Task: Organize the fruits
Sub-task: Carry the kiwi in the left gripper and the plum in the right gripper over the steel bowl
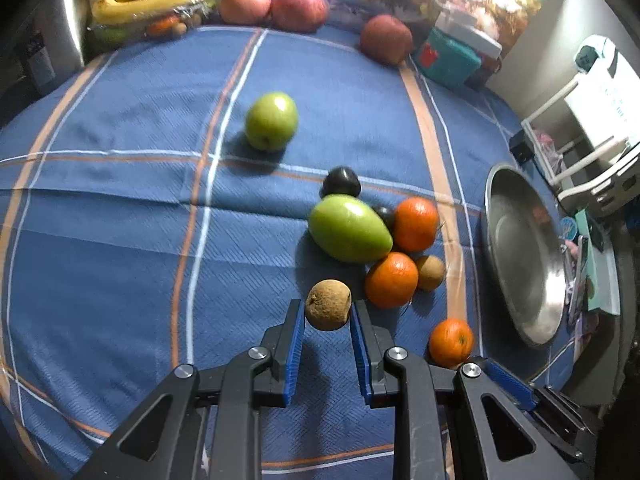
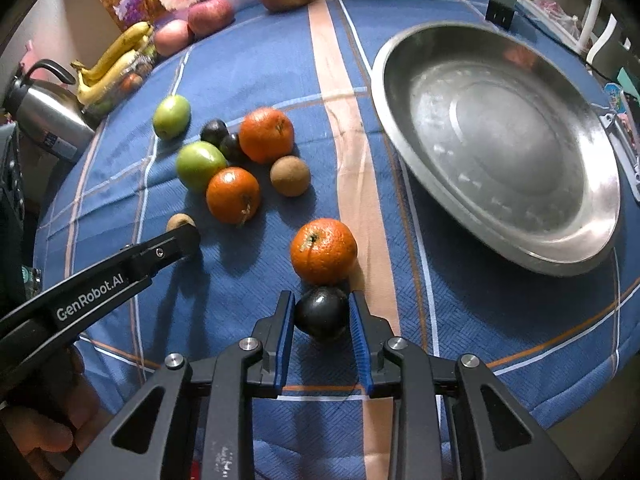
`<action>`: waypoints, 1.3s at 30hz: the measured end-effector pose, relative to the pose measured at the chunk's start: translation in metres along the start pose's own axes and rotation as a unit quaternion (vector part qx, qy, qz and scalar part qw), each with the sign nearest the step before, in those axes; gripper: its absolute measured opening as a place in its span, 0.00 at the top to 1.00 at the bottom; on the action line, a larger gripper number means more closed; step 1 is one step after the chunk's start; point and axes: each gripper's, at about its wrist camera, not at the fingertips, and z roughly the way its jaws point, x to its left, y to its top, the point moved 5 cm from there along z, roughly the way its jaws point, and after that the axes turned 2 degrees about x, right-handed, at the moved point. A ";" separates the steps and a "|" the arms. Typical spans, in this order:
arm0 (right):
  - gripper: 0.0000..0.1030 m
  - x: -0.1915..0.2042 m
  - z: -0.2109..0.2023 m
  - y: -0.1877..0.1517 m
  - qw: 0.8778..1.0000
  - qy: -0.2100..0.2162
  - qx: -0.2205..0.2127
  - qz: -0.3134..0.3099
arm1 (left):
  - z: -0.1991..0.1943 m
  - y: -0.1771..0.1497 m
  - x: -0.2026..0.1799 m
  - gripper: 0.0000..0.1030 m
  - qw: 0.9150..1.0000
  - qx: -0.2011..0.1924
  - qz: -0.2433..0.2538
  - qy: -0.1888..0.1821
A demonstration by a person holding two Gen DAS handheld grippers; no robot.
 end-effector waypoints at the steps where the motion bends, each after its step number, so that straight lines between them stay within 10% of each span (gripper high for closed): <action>1: 0.72 0.000 -0.005 0.001 1.000 0.002 -0.008 0.000 | -0.005 0.001 0.002 0.76 1.000 -0.006 -0.002 -0.001; 10: 0.72 0.001 -0.042 0.013 0.997 -0.007 -0.074 0.003 | -0.026 0.008 0.007 0.76 0.999 -0.031 -0.013 0.010; 39: 0.72 -0.040 -0.049 0.101 0.993 -0.058 -0.085 0.066 | -0.013 0.056 -0.079 0.76 0.998 -0.031 0.054 0.022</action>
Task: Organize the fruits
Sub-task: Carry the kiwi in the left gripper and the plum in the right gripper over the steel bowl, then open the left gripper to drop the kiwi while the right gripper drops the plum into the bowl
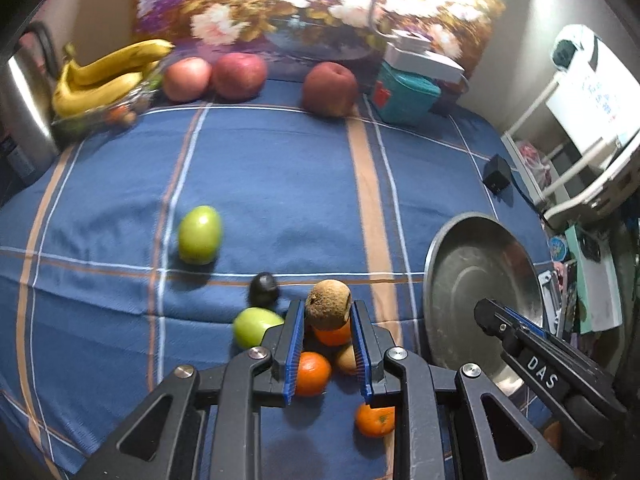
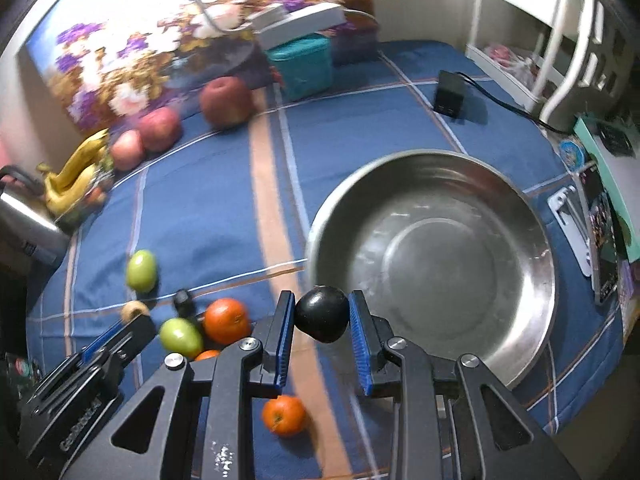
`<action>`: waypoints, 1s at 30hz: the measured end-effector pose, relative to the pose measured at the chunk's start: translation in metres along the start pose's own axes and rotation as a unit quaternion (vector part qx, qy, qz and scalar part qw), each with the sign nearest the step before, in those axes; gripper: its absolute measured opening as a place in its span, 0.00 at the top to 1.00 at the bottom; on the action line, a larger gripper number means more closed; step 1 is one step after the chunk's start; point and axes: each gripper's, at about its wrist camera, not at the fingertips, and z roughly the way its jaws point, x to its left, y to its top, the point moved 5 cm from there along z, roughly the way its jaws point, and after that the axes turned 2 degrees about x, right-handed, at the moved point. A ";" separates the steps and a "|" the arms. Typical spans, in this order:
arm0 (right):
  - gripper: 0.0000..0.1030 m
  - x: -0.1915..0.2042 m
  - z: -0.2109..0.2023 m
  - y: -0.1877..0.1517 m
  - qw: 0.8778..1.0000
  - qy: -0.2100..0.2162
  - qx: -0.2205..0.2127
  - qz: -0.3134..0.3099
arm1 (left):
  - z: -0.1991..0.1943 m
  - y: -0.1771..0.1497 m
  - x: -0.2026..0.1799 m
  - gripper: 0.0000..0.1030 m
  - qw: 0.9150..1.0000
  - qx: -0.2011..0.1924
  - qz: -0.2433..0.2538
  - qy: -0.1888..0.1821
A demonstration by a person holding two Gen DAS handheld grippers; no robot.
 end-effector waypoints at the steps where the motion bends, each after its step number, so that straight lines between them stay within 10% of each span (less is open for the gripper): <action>1: 0.72 -0.006 0.002 0.001 1.000 -0.005 0.002 0.006 | 0.002 0.000 -0.005 0.76 1.000 0.002 0.005 0.000; 30: 0.72 -0.129 0.020 -0.001 0.987 -0.091 0.044 0.124 | 0.070 -0.013 -0.113 0.75 0.995 0.067 0.076 -0.022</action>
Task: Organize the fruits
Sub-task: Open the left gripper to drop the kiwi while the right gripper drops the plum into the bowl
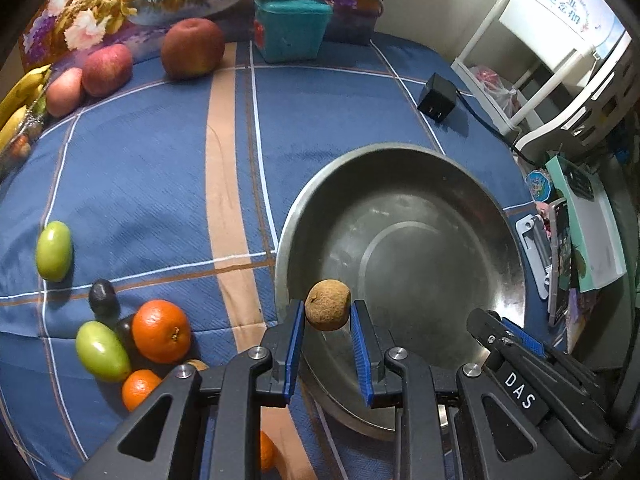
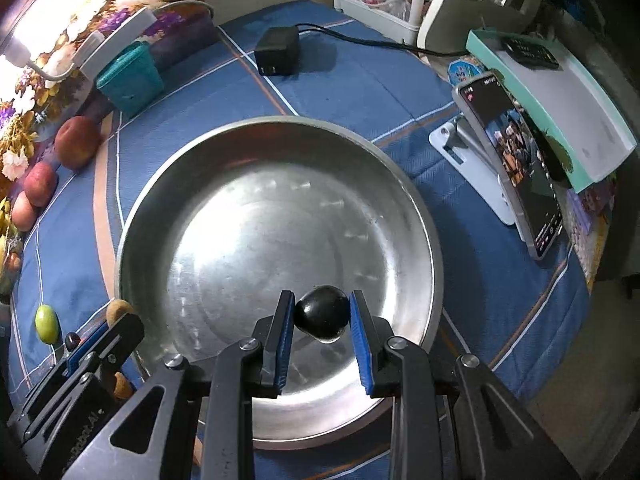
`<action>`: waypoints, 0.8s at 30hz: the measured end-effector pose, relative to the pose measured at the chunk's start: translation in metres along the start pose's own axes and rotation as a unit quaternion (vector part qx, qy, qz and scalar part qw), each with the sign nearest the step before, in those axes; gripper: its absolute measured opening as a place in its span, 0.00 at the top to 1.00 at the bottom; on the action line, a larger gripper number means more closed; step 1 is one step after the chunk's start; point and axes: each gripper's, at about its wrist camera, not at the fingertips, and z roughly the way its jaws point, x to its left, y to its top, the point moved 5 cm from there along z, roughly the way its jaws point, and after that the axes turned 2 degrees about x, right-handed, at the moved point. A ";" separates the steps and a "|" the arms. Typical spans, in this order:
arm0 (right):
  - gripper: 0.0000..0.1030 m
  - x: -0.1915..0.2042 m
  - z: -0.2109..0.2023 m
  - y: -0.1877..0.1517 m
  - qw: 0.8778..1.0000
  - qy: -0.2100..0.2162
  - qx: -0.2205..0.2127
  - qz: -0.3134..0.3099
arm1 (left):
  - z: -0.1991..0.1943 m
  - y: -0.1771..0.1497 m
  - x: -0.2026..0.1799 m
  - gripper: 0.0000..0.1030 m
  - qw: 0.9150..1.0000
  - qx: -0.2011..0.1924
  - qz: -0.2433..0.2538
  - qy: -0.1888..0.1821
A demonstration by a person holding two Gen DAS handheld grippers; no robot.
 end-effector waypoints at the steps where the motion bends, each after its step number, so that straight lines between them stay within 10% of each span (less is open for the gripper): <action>1: 0.72 0.000 0.002 0.000 1.000 -0.002 0.003 0.000 | 0.001 0.000 0.000 0.75 1.000 0.001 0.000 0.000; 13: 0.55 -0.003 0.002 0.001 1.000 -0.019 0.003 -0.005 | -0.003 0.000 0.003 0.73 1.000 0.000 -0.005 -0.005; 24: 0.36 0.004 -0.006 0.001 1.000 -0.017 -0.014 -0.017 | -0.026 -0.001 0.039 0.23 0.997 -0.027 -0.044 0.057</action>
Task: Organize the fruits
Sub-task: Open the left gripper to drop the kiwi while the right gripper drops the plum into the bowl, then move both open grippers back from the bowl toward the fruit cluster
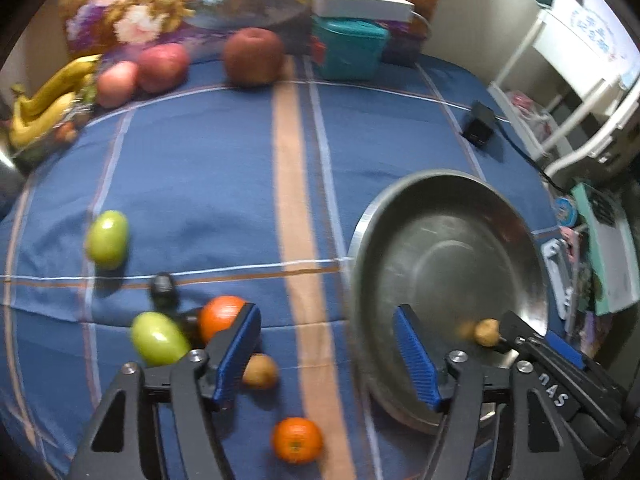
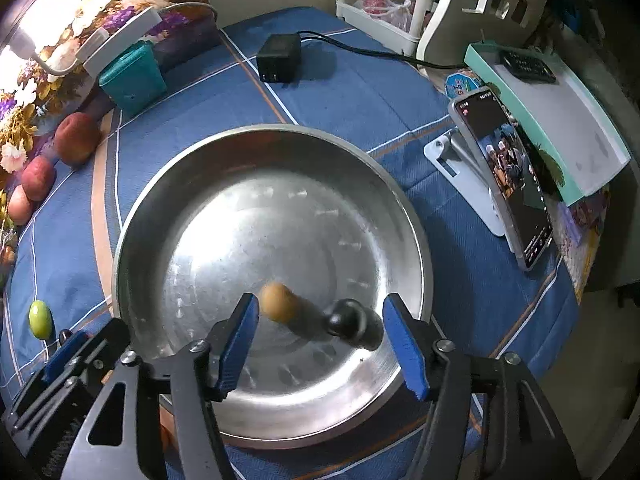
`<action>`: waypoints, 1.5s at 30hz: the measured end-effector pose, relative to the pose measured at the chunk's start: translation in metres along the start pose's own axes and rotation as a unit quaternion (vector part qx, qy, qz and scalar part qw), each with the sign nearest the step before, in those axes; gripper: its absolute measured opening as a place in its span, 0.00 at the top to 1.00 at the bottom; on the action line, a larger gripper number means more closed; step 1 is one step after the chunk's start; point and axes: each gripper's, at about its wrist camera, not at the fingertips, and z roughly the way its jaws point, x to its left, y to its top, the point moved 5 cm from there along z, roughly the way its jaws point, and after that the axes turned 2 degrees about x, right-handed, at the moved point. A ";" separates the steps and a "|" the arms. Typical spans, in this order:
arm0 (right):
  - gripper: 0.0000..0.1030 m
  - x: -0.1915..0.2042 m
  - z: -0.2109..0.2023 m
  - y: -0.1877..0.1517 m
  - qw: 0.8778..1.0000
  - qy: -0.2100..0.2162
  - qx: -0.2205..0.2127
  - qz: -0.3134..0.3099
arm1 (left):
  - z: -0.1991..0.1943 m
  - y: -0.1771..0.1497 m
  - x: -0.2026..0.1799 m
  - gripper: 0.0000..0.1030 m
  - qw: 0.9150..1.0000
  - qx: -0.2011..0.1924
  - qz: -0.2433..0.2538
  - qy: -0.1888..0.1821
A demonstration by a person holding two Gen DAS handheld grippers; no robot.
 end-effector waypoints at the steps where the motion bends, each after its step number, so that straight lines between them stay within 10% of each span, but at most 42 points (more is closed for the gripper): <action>1: 0.36 0.001 0.000 0.000 1.000 -0.001 0.000 -0.002 | -0.002 -0.001 0.006 0.20 1.000 -0.005 -0.005 0.008; 6: 0.28 0.005 0.000 -0.003 1.000 -0.008 0.001 -0.017 | -0.011 -0.003 0.035 0.00 0.999 -0.027 -0.028 0.033; 19: 0.13 0.029 -0.005 -0.012 0.997 -0.010 -0.017 -0.068 | -0.022 -0.027 0.105 0.00 0.994 -0.051 -0.071 0.071; 45: 0.12 0.111 -0.033 -0.049 0.984 0.026 -0.054 -0.168 | -0.057 -0.055 0.178 0.00 0.970 -0.062 -0.151 0.180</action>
